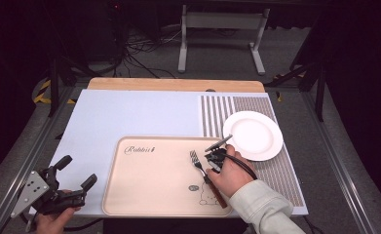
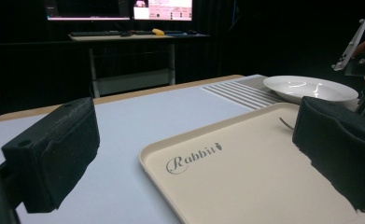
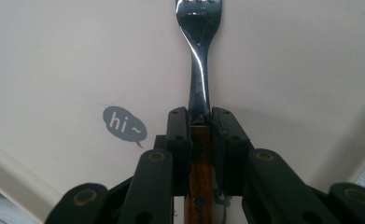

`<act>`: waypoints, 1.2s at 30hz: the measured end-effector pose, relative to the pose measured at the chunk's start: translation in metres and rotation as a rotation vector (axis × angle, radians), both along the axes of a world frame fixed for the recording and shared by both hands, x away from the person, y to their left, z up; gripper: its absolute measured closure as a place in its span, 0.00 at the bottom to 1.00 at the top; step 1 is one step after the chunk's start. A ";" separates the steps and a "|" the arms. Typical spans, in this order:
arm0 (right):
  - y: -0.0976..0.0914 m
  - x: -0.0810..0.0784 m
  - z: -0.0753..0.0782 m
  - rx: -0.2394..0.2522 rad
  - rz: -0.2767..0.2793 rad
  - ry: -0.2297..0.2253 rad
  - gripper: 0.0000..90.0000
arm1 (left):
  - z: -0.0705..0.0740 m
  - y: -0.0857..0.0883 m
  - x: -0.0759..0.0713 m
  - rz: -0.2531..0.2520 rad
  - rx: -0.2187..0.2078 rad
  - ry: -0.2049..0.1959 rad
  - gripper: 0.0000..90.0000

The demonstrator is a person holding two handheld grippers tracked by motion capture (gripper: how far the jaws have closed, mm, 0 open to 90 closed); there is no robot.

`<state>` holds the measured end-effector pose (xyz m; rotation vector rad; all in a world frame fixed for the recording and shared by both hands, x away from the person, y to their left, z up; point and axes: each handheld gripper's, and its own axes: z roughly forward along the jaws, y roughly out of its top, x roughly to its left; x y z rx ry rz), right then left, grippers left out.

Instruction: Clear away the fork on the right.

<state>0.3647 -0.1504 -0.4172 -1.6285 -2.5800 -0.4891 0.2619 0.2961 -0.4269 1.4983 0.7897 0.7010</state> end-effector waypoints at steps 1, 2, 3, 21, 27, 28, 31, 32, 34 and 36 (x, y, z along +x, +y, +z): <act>0.000 0.000 0.000 -0.003 -0.001 0.003 0.87 | 0.000 0.000 0.000 0.000 -0.001 0.000 0.02; 0.000 0.000 -0.001 -0.004 -0.001 0.002 0.87 | 0.000 0.000 0.000 0.000 -0.001 0.000 0.02; 0.001 0.000 -0.001 -0.005 -0.001 0.003 0.87 | 0.000 0.000 0.000 0.001 -0.005 0.000 0.02; 0.000 0.002 -0.001 0.008 -0.002 -0.009 0.79 | 0.000 0.000 0.000 0.000 0.000 -0.003 0.02; 0.003 0.000 0.005 0.068 0.032 -0.093 0.44 | 0.000 0.001 0.000 -0.001 -0.002 -0.004 0.02; 0.003 0.000 0.005 0.085 0.053 -0.124 0.35 | 0.000 0.000 0.000 -0.002 0.000 -0.004 0.02; 0.006 0.001 0.006 0.115 0.110 -0.193 0.19 | 0.000 0.000 0.000 -0.002 -0.001 -0.004 0.02; 0.007 0.002 0.006 0.115 0.125 -0.215 0.16 | 0.000 0.000 0.000 -0.002 -0.001 -0.004 0.02; 0.008 0.002 0.009 0.111 0.167 -0.267 0.15 | 0.000 0.001 0.000 0.000 -0.002 -0.005 0.02; 0.010 0.003 0.011 0.129 0.201 -0.290 0.15 | 0.000 0.001 0.000 -0.002 -0.001 -0.005 0.02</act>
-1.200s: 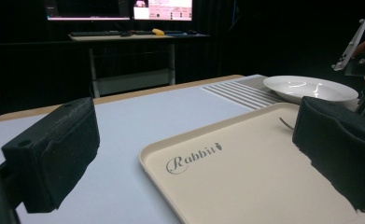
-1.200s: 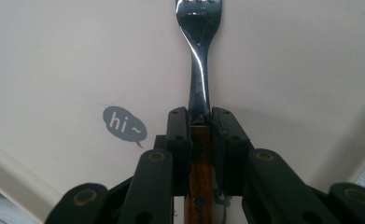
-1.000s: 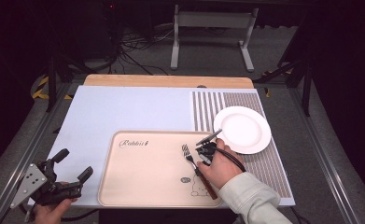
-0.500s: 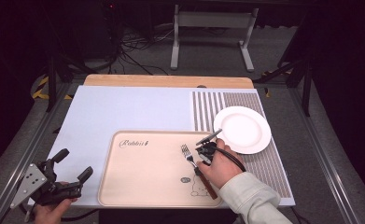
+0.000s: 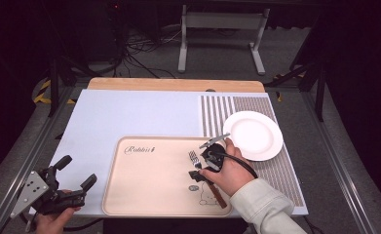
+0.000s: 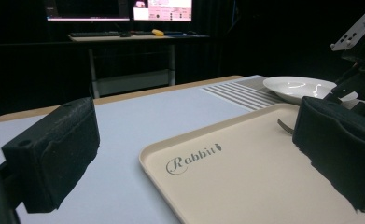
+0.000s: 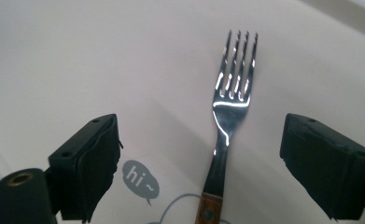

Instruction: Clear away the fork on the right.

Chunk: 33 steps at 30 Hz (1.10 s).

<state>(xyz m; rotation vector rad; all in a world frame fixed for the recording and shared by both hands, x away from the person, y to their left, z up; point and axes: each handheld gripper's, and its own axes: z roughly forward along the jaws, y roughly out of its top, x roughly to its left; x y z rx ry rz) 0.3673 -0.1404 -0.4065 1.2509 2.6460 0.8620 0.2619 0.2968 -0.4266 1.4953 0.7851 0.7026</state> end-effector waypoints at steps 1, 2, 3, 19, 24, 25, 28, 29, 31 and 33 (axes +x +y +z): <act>0.001 0.000 0.001 0.012 0.023 -0.014 0.16 | 0.000 0.000 0.000 0.001 0.000 0.000 0.02; 0.003 -0.001 0.002 0.027 0.038 -0.027 0.17 | 0.000 0.000 0.000 0.001 0.001 0.000 0.02; 0.005 -0.001 0.003 0.045 0.063 -0.049 0.17 | 0.000 0.000 0.000 0.001 0.000 0.000 0.02; 0.015 0.008 0.002 0.012 0.376 -0.171 1.00 | 0.000 -0.001 -0.001 -0.004 0.001 -0.001 0.02; 0.013 0.015 -0.004 -0.009 0.407 -0.156 1.00 | 0.000 -0.001 0.000 -0.005 0.001 0.000 0.02; 0.013 0.016 -0.006 -0.017 0.409 -0.154 1.00 | 0.000 -0.001 0.000 -0.004 0.000 0.000 0.02; 0.010 0.020 -0.010 -0.029 0.407 -0.145 1.00 | 0.000 -0.001 0.000 -0.004 0.000 0.000 0.02; 0.009 0.021 -0.011 -0.029 0.407 -0.137 1.00 | 0.000 -0.001 0.000 -0.004 0.001 0.000 0.02; 0.008 0.022 -0.014 -0.038 0.407 -0.137 1.00 | 0.000 -0.001 0.000 -0.006 0.001 0.002 0.02; 0.008 0.023 -0.016 -0.050 0.403 -0.135 1.00 | 0.000 -0.001 0.000 -0.006 0.001 0.001 0.02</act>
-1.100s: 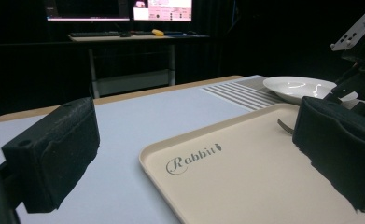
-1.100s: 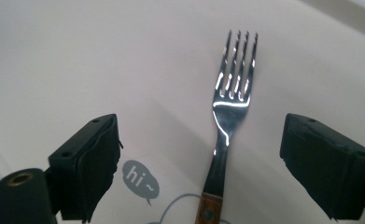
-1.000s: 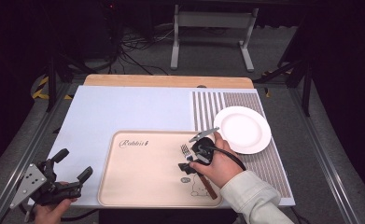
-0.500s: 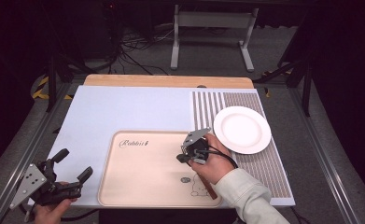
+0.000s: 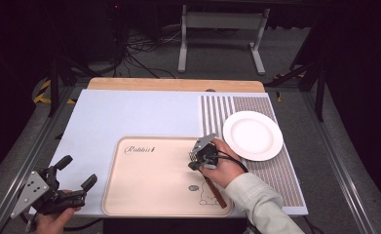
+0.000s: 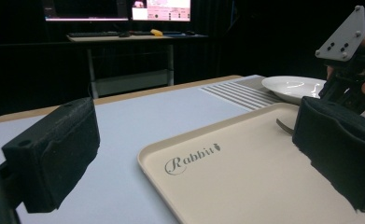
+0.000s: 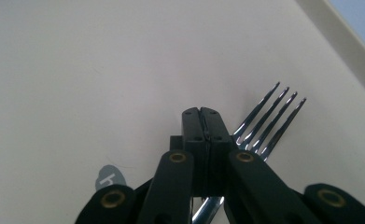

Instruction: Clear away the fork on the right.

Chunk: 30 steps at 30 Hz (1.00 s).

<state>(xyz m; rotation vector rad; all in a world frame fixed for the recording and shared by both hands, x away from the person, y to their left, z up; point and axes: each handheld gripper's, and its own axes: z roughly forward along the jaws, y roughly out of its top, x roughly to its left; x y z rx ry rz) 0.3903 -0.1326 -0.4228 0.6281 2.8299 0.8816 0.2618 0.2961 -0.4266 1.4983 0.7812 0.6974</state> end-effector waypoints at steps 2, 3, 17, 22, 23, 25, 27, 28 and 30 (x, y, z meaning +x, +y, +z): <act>0.000 0.001 -0.002 -0.014 0.001 -0.001 1.00 | 0.000 0.000 0.000 0.000 0.000 0.000 0.02; 0.000 0.001 -0.003 -0.018 -0.004 0.005 1.00 | 0.000 0.000 0.000 0.000 0.000 0.000 0.02; 0.000 0.002 -0.011 -0.059 -0.010 0.016 1.00 | 0.000 0.000 0.000 0.000 0.001 0.000 0.02; -0.001 0.004 -0.010 -0.070 -0.032 0.006 1.00 | 0.000 0.000 0.000 -0.001 0.001 0.000 0.02; -0.002 0.004 -0.010 -0.073 -0.032 0.005 1.00 | 0.000 0.000 0.000 -0.001 0.000 0.000 0.02; -0.003 0.005 -0.009 -0.078 -0.046 0.002 1.00 | 0.000 0.000 0.000 -0.001 0.001 0.000 0.02; -0.005 0.006 -0.009 -0.079 -0.059 -0.001 1.00 | 0.000 0.000 0.000 -0.001 0.001 0.000 0.02; -0.007 0.007 -0.009 -0.080 -0.064 -0.001 1.00 | 0.000 0.000 0.000 -0.001 0.001 0.000 0.02; -0.010 0.008 -0.009 -0.085 -0.077 -0.005 1.00 | 0.000 0.000 0.000 -0.001 0.000 0.000 0.02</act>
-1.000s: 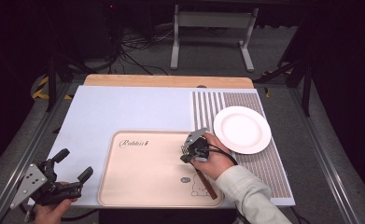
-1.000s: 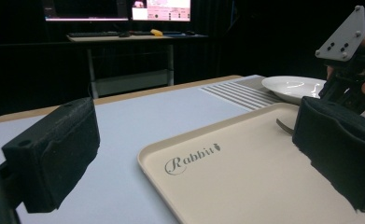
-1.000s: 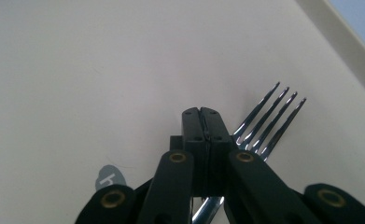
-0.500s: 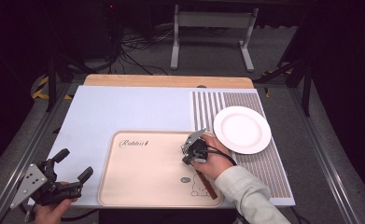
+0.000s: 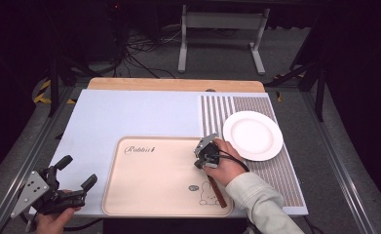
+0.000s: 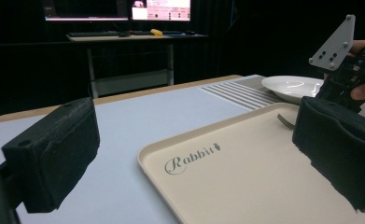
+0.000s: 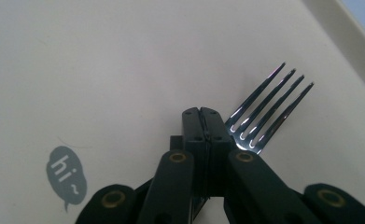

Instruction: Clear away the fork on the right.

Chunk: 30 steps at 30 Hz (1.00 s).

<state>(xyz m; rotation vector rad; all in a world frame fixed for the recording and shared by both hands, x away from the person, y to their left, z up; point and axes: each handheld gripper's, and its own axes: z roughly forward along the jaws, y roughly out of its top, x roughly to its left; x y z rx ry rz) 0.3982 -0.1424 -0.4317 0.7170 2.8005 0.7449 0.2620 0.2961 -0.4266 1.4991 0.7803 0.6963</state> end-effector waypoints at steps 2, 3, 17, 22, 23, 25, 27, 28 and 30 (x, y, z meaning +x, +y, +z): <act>-0.004 0.001 0.000 -0.003 -0.016 -0.002 1.00 | 0.000 0.000 0.000 0.001 0.001 0.001 0.02; -0.006 0.003 0.000 -0.001 -0.025 -0.003 1.00 | 0.000 0.000 0.000 0.001 0.001 0.001 0.02; -0.026 0.008 0.001 -0.006 -0.115 -0.007 1.00 | 0.000 0.000 0.000 0.001 0.001 0.001 0.02; -0.033 0.010 0.002 -0.004 -0.157 -0.001 1.00 | 0.000 -0.001 0.000 0.002 0.001 0.001 0.02; -0.036 0.011 0.002 -0.006 -0.171 -0.002 1.00 | 0.000 -0.001 0.000 0.002 0.001 0.001 0.02; -0.039 0.012 0.001 0.005 -0.180 0.002 1.00 | 0.000 -0.001 0.000 0.004 -0.002 0.002 0.02; -0.041 0.012 0.002 0.001 -0.185 -0.001 1.00 | 0.000 -0.001 0.000 0.003 -0.001 0.002 0.02; -0.041 0.012 0.001 0.005 -0.187 0.000 1.00 | 0.000 -0.001 0.000 0.003 -0.001 0.002 0.02; -0.042 0.012 0.001 0.006 -0.187 -0.001 1.00 | 0.000 -0.001 0.000 0.003 -0.001 0.002 0.02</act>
